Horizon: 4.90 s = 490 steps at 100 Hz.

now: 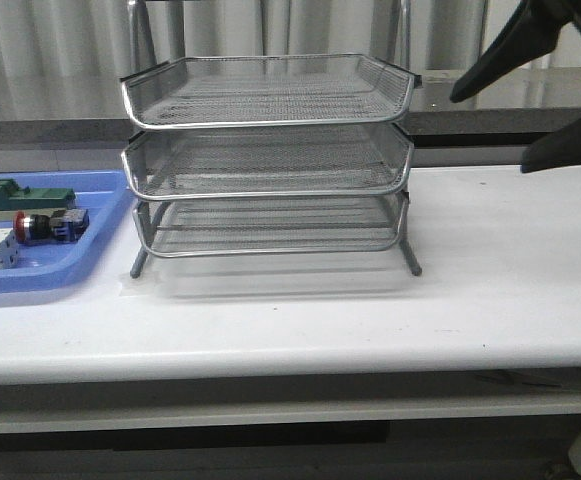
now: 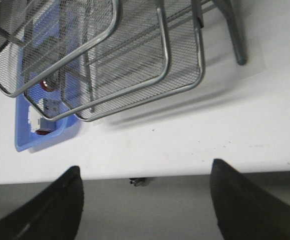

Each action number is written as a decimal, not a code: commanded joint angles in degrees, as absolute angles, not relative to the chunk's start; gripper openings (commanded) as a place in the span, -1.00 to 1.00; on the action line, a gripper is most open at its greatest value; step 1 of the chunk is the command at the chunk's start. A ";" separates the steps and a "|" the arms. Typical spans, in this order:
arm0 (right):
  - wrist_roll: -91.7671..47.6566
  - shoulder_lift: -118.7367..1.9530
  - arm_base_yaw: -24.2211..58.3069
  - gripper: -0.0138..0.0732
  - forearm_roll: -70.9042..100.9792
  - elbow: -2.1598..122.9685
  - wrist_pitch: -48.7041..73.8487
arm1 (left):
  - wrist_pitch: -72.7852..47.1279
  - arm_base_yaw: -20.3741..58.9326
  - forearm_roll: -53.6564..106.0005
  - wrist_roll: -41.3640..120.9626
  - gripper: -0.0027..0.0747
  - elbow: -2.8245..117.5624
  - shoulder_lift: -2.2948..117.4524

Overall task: Place button on rack with both arms
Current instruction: 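Move the right gripper to the middle mesh tray's front edge and grasp it, then pull the middle mesh tray outward with the right gripper, then release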

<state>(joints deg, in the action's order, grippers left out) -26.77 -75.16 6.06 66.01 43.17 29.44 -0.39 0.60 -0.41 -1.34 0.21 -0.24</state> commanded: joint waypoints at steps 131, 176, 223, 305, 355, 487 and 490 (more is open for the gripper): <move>-61.23 -106.40 5.77 0.56 108.97 58.93 43.04 | 4.19 0.54 0.00 -1.75 -0.99 -3.03 -2.09; -61.23 -108.44 5.77 -0.30 109.14 59.45 44.33 | 4.19 0.54 0.00 -1.75 -0.99 -3.03 -2.09; -61.23 -108.44 5.77 -0.56 108.11 59.45 46.92 | 4.19 0.54 0.00 -1.75 -0.99 -3.03 -2.09; -61.52 -98.59 5.77 -0.56 98.29 44.12 48.94 | 4.19 0.54 0.00 -1.75 -0.99 -3.03 -2.09; -62.56 -88.94 5.77 -0.56 97.68 31.34 48.66 | 4.19 0.54 0.00 -1.75 -0.99 -3.03 -2.09; -42.79 -67.31 5.71 0.37 66.94 29.60 38.82 | 4.19 0.54 0.00 -1.75 -0.99 -3.03 -2.09; -41.01 -65.49 5.71 0.37 64.27 29.95 38.40 | 4.19 0.54 0.00 -1.75 -0.99 -3.03 -2.09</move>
